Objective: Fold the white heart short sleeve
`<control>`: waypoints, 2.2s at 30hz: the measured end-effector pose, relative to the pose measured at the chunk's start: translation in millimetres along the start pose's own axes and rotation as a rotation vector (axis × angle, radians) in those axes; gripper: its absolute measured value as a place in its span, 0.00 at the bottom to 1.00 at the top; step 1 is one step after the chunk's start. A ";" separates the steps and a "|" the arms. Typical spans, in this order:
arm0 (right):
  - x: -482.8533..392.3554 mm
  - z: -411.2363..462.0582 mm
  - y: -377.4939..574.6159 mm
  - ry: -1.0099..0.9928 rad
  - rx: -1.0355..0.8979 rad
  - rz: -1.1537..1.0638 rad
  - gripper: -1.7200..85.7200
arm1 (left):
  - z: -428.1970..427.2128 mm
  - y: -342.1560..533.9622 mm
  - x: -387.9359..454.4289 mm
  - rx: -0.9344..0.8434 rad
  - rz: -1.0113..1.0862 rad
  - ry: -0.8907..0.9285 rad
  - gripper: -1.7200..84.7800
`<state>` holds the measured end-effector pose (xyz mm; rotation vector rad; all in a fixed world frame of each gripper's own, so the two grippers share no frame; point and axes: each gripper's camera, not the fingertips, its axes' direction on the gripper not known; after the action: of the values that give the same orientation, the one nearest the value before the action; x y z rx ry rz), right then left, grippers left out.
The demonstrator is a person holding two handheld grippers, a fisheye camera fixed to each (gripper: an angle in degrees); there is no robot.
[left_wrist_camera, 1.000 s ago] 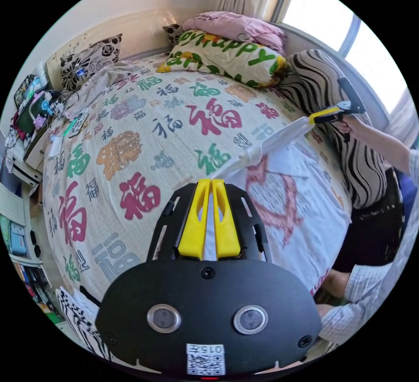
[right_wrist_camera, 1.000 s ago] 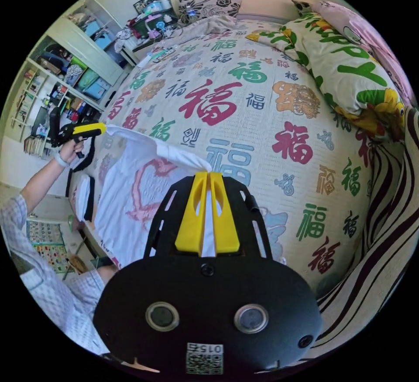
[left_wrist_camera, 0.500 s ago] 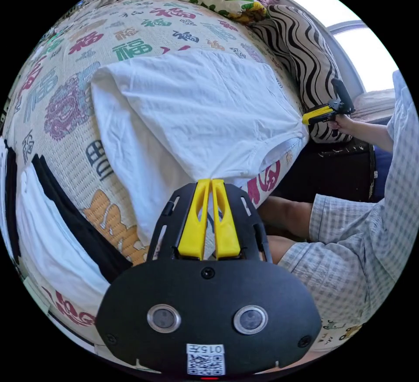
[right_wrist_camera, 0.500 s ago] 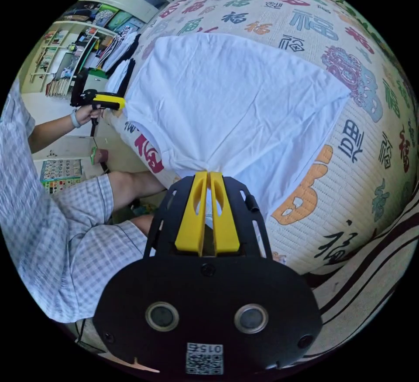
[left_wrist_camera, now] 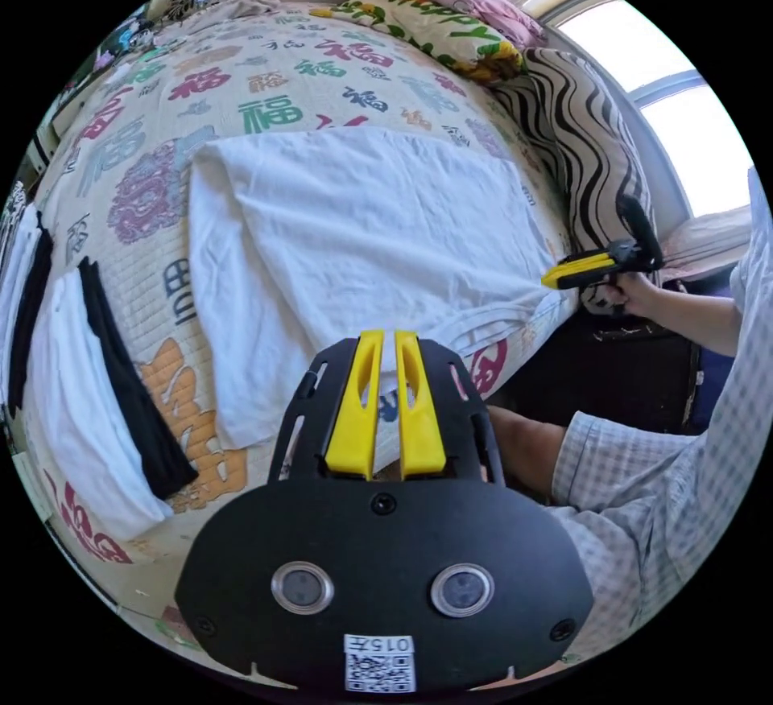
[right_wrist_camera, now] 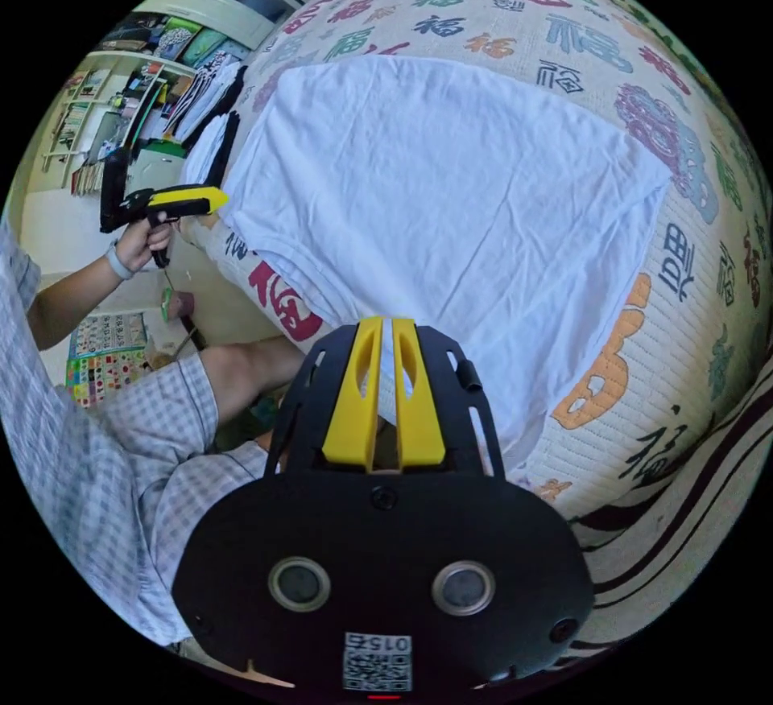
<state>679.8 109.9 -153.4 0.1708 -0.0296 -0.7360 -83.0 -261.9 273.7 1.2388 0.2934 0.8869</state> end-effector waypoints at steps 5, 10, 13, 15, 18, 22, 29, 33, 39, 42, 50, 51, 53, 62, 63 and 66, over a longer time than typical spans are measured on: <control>-0.4 50.3 -11.6 0.003 -0.145 -0.026 0.01 | 41.1 -0.1 12.2 -0.239 0.006 -0.005 0.02; 14.8 47.9 -13.0 -0.056 -0.142 0.036 0.01 | 11.8 11.9 10.5 -0.242 -0.016 0.001 0.02; 25.2 29.1 -22.9 -0.041 -0.049 0.064 0.02 | -24.7 8.6 8.6 -0.165 -0.048 0.004 0.03; 37.8 13.8 -32.7 0.043 0.030 0.114 0.03 | -52.9 -3.3 8.7 -0.079 -0.039 -0.012 0.04; 75.6 -12.6 -54.6 0.137 0.174 0.237 0.10 | -92.8 -47.3 -1.5 0.032 0.002 -0.166 0.11; 148.0 -38.1 -88.8 0.056 0.315 0.469 0.13 | -132.0 -125.3 -66.1 0.139 -0.138 -0.251 0.14; 204.8 -23.0 -152.5 -0.077 0.234 0.590 0.11 | -147.2 -162.6 -152.8 0.117 -0.430 -0.115 0.11; 205.7 -18.4 -165.9 -0.054 0.226 0.586 0.05 | -168.5 -158.6 -160.3 0.123 -0.443 -0.083 0.03; 204.0 -8.8 -183.4 0.002 0.251 0.636 0.03 | -200.6 -144.2 -163.0 0.166 -0.464 -0.116 0.02; 200.4 1.5 -195.7 -0.005 0.247 0.630 0.05 | -209.1 -137.8 -159.2 0.182 -0.443 -0.118 0.04; 133.6 -29.4 -221.5 0.084 0.283 0.438 0.08 | -305.1 -22.4 -119.5 0.319 -0.448 -0.099 0.13; 124.1 -29.0 -227.3 0.076 0.274 0.405 0.08 | -309.6 -7.1 -115.8 0.319 -0.466 -0.096 0.13; 79.5 -19.7 -260.0 0.051 0.230 0.250 0.08 | -316.3 53.8 -101.1 0.286 -0.546 -0.089 0.13; -118.0 69.3 -454.9 -0.033 0.062 -0.340 0.10 | -289.8 157.7 -87.0 0.197 -0.691 -0.120 0.13; -129.6 75.6 -466.6 -0.015 0.050 -0.364 0.10 | -287.9 159.5 -89.0 0.192 -0.693 -0.109 0.12; -178.0 105.1 -519.2 0.039 -0.019 -0.450 0.11 | -284.0 169.1 -91.4 0.195 -0.695 -0.081 0.09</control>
<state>193.3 -163.9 -129.7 0.1760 0.0548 -1.1810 -394.3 -122.0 306.6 1.2248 0.7066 0.2110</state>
